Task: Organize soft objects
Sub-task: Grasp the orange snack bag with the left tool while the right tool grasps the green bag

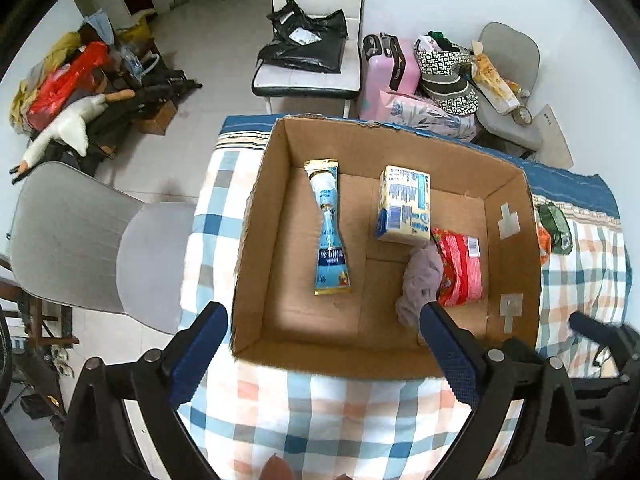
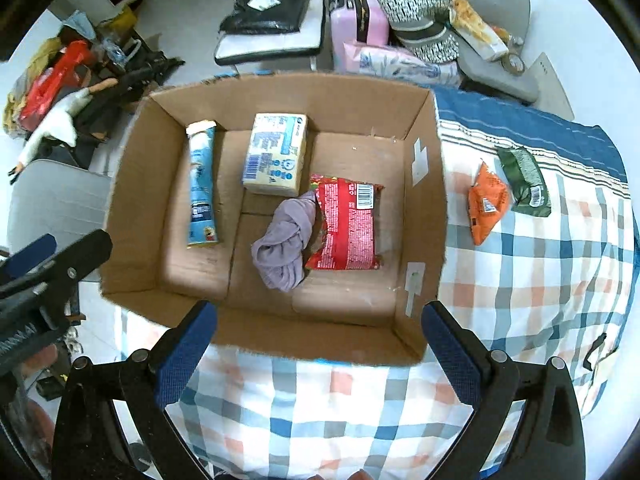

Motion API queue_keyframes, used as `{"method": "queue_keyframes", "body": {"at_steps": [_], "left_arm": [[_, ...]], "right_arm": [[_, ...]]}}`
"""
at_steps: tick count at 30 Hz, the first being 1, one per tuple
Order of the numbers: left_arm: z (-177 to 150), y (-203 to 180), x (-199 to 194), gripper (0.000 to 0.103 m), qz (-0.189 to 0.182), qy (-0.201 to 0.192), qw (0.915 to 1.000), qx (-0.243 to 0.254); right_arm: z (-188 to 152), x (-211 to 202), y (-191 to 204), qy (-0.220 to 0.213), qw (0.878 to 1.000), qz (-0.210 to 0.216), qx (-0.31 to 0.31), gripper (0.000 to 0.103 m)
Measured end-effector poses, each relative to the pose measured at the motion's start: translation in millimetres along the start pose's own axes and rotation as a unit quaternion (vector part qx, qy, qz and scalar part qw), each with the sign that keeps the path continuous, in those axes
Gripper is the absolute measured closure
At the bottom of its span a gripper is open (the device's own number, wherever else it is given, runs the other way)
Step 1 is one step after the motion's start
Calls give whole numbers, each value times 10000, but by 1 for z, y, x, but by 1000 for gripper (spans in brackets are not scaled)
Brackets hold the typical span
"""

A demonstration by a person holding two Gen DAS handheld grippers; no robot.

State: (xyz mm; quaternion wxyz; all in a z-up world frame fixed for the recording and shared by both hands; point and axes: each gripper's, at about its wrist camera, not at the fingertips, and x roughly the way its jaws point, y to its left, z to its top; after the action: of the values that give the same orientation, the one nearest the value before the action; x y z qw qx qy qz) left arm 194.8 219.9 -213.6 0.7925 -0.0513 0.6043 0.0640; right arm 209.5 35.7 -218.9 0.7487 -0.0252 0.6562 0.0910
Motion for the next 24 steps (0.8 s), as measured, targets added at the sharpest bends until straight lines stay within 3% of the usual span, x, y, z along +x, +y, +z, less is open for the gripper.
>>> {"method": "queue_keyframes", "body": {"at_steps": [11, 16, 21, 24], "left_arm": [[-20, -38, -34, 4, -60, -193, 9997, -155], [-11, -101, -56, 4, -52, -529, 9985, 154], [14, -180, -54, 4, -532, -477, 9969, 331], [34, -236, -35, 4, -605, -302, 9963, 535]], "right_arm": [[-22, -40, -34, -237, 9992, 332, 45, 0], [-25, -64, -89, -431, 9974, 441, 369, 0], [-19, -80, -172, -564, 9947, 182, 836, 0], [-13, -76, -224, -530, 9925, -32, 1101, 0]]}}
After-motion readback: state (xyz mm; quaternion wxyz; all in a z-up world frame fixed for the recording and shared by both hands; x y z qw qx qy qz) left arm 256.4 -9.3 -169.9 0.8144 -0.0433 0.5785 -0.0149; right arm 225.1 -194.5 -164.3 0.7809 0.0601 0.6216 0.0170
